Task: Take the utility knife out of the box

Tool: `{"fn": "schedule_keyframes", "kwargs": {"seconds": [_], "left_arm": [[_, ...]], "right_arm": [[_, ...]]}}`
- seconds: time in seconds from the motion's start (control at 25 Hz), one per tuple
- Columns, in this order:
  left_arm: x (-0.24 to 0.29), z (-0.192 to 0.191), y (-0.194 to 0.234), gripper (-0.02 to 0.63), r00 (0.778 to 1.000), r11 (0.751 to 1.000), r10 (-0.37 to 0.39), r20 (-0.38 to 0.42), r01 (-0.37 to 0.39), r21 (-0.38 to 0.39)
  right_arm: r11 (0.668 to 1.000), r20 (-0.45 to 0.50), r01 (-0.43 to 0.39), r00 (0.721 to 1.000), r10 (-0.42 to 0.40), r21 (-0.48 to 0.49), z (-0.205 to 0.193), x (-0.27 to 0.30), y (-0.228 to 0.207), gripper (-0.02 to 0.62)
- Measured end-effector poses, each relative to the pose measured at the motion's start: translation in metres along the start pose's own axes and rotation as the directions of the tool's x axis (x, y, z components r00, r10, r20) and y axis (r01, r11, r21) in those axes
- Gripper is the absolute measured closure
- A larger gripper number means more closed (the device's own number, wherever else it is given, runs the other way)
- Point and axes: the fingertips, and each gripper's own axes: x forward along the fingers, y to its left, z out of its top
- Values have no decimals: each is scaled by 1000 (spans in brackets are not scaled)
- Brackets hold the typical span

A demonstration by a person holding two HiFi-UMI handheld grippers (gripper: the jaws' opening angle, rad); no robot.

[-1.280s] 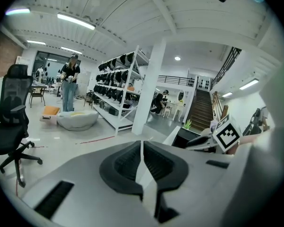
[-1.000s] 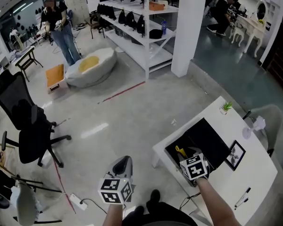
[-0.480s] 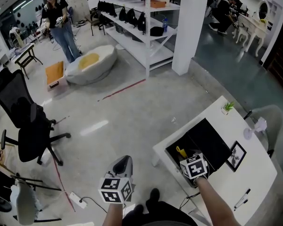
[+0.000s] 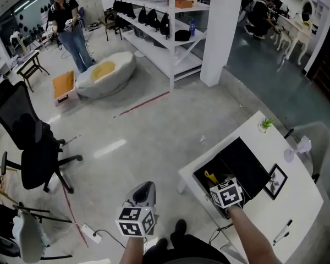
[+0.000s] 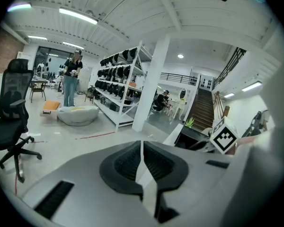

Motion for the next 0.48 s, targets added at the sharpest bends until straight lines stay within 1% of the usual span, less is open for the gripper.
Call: {"fn": "schedule_keyframes", "kwargs": {"seconds": [0.32,0.48], "left_arm": [[-4,4,-1,583,1000,1000,-1,6,1,3],[-6,4,-1,583,1000,1000,-8,7,8,6]], "right_arm": [[1000,19,12,1000,-11,-28,-1,-5,0,469],[1000,56,18,998,-17,-25,3,-15,2,469]]}}
